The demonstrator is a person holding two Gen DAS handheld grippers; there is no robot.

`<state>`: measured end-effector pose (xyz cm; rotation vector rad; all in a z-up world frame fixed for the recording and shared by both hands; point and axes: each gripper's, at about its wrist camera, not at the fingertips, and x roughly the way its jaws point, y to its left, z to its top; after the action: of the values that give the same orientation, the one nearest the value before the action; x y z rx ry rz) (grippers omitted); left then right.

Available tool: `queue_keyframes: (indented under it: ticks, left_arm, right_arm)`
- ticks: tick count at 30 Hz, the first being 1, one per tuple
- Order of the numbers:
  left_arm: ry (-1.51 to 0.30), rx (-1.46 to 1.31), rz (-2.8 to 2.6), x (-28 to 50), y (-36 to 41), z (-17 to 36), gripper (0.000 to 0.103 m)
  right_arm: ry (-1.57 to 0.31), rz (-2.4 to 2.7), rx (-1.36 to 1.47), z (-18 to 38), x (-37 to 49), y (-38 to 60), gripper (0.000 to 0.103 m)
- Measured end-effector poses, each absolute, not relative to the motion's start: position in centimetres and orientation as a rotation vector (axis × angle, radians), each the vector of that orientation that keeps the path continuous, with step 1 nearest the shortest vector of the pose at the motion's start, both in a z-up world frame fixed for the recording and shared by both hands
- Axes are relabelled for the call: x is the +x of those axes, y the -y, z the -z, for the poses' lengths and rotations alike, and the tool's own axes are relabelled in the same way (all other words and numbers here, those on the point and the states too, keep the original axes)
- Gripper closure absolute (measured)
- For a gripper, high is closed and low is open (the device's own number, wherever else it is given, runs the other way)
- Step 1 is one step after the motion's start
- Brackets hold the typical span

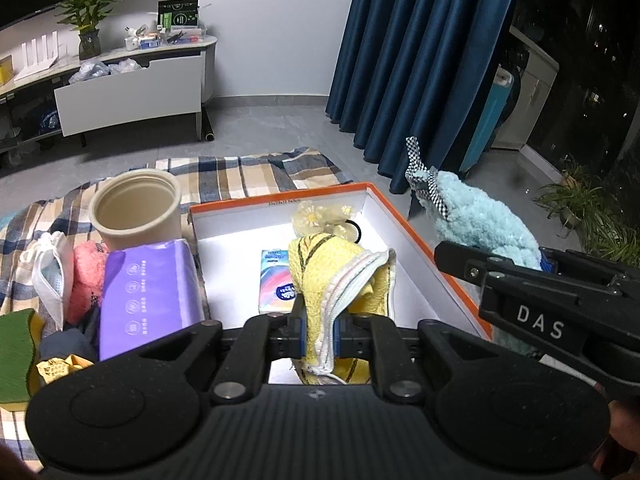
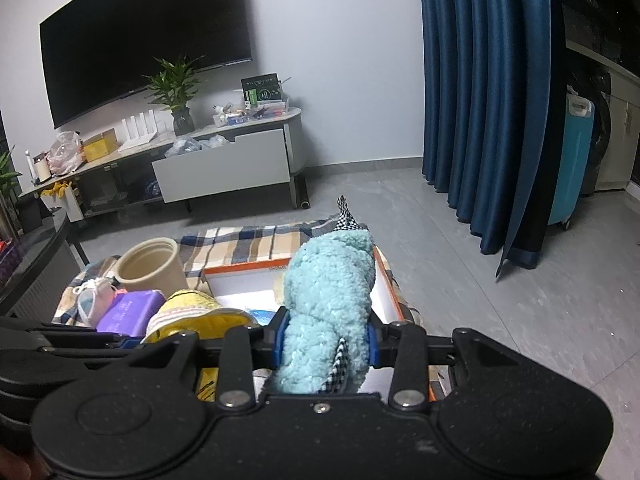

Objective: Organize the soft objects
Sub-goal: 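Open the left tool to drop the towel while the right tool releases the blue cloth into the box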

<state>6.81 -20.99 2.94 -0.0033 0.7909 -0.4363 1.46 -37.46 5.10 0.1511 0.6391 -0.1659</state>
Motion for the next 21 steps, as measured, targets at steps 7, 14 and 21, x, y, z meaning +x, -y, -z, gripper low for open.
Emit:
queue_keyframes:
  ticks: [7,14,21]
  left_arm:
    - [-0.812,0.006,0.443,7.1,21.9,-2.2,0.089]
    - [-0.835,0.018,0.443,7.5,22.7,-1.3,0.088]
    - [-0.849,0.021,0.455,7.7,23.2,-0.8,0.083]
  right_arm:
    - [-0.662,0.182,0.147,-4.0,1.7,38.4,0.056]
    - [-0.666,0.186,0.148,-3.3,2.3,39.5,0.032]
    - [-0.625,0.219,0.172,-3.7,1.6,40.4,0.03]
